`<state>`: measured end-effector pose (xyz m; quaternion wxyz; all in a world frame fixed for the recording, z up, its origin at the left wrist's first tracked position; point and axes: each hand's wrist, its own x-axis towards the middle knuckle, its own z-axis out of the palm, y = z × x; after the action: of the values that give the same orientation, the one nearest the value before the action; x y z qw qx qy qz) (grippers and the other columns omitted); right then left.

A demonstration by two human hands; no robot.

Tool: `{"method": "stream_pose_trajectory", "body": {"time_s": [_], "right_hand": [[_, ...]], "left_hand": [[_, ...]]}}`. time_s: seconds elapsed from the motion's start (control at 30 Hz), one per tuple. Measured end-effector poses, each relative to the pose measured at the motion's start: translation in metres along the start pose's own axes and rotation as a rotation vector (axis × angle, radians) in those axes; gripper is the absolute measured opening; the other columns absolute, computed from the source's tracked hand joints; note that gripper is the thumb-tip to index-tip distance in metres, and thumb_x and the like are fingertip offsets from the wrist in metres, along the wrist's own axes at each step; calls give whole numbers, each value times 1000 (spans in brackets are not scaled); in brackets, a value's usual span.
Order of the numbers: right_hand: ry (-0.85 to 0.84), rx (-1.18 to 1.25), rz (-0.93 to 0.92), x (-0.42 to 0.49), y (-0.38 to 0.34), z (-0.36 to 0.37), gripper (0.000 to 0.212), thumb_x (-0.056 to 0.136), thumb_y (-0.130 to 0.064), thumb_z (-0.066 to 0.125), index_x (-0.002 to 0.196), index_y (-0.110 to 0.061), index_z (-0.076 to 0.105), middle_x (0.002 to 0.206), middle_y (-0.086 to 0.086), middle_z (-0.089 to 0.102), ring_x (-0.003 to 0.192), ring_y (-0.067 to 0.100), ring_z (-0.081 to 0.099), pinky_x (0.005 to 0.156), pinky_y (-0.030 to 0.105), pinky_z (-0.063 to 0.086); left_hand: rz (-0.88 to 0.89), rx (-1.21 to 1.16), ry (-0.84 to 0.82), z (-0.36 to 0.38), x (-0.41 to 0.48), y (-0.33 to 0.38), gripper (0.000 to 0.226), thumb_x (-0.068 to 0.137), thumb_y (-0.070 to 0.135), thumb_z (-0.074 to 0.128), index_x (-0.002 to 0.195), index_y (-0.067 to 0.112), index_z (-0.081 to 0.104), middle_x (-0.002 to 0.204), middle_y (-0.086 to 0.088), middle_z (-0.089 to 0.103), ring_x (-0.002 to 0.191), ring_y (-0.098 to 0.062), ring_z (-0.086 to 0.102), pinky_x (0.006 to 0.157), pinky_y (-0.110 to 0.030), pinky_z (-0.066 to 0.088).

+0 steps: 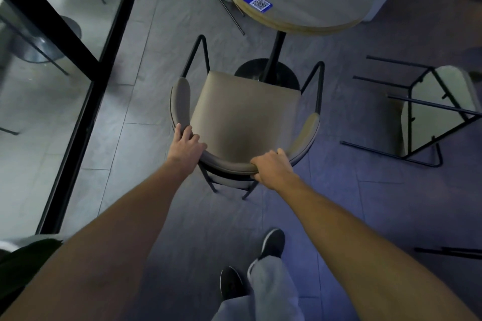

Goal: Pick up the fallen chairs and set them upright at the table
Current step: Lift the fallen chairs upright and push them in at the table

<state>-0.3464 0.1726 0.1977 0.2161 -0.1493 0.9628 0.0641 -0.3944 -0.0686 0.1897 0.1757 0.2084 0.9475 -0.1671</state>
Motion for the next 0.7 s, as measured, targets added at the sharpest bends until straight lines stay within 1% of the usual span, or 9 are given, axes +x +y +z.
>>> {"method": "stream_pose_trajectory", "body": {"time_s": [0.2,0.37,0.53,0.7], "right_hand": [[26,22,-58,39,-1,-18,27,90,-50,61,101,-26,67,102,2,71,102,26,63,87,38,37],[-13,31,-98,63,0,-29,26,90,-49,60,100,-27,66,104,2,70,103,27,61,87,40,38],[-41,56,-69,82,-3,-40,23,90,-47,60,102,-29,66,105,2,70,105,27,60,87,40,37],[-41,46,-21,99,-13,-52,24,90,-48,61,102,-28,66,104,2,71,105,27,62,87,40,38]], "left_hand": [[19,42,-12,-11,35,-34,45,90,20,60,133,31,56,139,-1,49,142,-32,21,119,-60,8],[41,76,-20,-20,52,-55,46,90,21,62,134,31,56,138,1,50,140,-31,25,120,-58,7],[77,82,2,-22,69,-75,44,91,20,59,134,31,56,137,0,51,139,-31,27,119,-58,8],[111,84,14,-23,85,-97,43,90,18,61,130,30,58,134,0,52,138,-30,28,119,-58,8]]}}
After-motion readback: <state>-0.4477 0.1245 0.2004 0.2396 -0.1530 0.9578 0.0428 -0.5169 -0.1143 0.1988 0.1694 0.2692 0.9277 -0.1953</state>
